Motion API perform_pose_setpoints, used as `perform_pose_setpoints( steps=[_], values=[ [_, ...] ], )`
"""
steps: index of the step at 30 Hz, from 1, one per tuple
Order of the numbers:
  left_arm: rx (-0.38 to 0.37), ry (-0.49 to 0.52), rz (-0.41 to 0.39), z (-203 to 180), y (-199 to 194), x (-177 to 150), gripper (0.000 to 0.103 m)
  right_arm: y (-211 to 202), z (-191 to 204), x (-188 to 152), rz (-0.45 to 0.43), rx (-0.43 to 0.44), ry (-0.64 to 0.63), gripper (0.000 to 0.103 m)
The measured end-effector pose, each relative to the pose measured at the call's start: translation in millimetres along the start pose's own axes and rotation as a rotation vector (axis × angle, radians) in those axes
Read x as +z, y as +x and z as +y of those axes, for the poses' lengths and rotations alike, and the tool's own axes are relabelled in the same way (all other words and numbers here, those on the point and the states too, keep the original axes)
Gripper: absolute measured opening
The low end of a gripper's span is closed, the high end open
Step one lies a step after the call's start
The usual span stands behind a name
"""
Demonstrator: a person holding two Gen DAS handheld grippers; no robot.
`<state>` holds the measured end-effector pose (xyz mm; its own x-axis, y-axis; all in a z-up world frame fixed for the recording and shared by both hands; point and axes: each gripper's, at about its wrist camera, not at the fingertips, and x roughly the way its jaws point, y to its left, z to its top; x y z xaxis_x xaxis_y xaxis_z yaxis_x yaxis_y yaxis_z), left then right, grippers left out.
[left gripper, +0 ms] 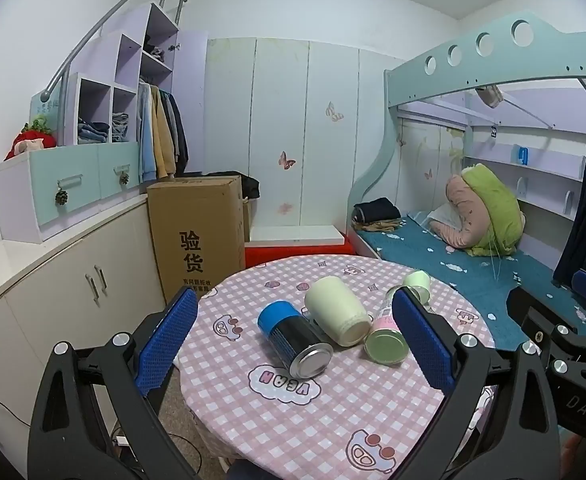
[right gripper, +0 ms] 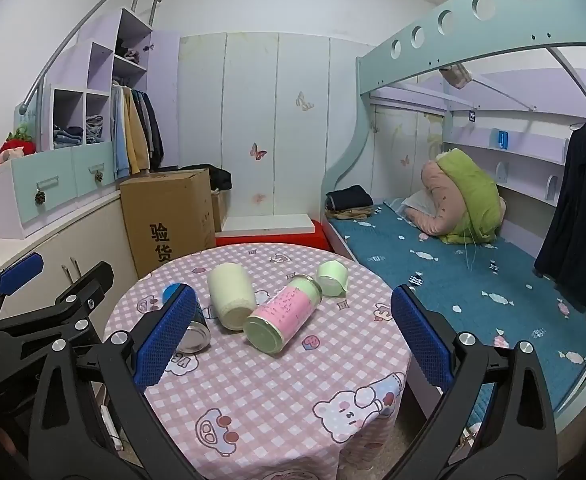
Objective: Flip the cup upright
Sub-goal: 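Move the right tool toward the lying pink cookie jar on the table, then close the right tool around the pink cookie jar's body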
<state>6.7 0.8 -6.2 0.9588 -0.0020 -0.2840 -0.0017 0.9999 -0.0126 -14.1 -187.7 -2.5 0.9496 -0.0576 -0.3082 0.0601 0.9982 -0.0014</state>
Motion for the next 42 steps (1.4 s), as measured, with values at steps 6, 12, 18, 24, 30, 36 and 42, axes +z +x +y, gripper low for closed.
perform_pose_setpoints(
  steps=[6,12,18,24,30,36,42],
  values=[
    [0.004,0.021,0.042,-11.8,19.5,-10.1,0.094,25.4,-6.2,-11.8,0.044,0.004,0.011,0.098],
    [-0.003,0.031,0.114,-23.1,46.7,-19.1,0.094,52.4,-14.8,-24.9,0.1,0.001,0.029,0.098],
    [0.006,0.056,0.159,-39.2,77.0,-26.8,0.094,87.3,-30.3,-35.9,0.151,-0.003,0.057,0.098],
    [-0.004,0.067,0.22,-57.9,111.4,-35.3,0.094,116.3,-46.0,-38.0,0.18,-0.033,0.072,0.098],
    [-0.052,0.084,0.297,-83.1,146.1,-49.5,0.094,145.6,-67.8,-42.7,0.223,-0.073,0.091,0.098],
    [-0.1,0.118,0.358,-113.0,174.2,-61.0,0.094,166.7,-86.3,-48.0,0.241,-0.12,0.104,0.098],
    [-0.121,0.125,0.425,-128.8,203.5,-70.1,0.094,188.6,-95.8,-54.3,0.271,-0.129,0.115,0.098]
  ],
)
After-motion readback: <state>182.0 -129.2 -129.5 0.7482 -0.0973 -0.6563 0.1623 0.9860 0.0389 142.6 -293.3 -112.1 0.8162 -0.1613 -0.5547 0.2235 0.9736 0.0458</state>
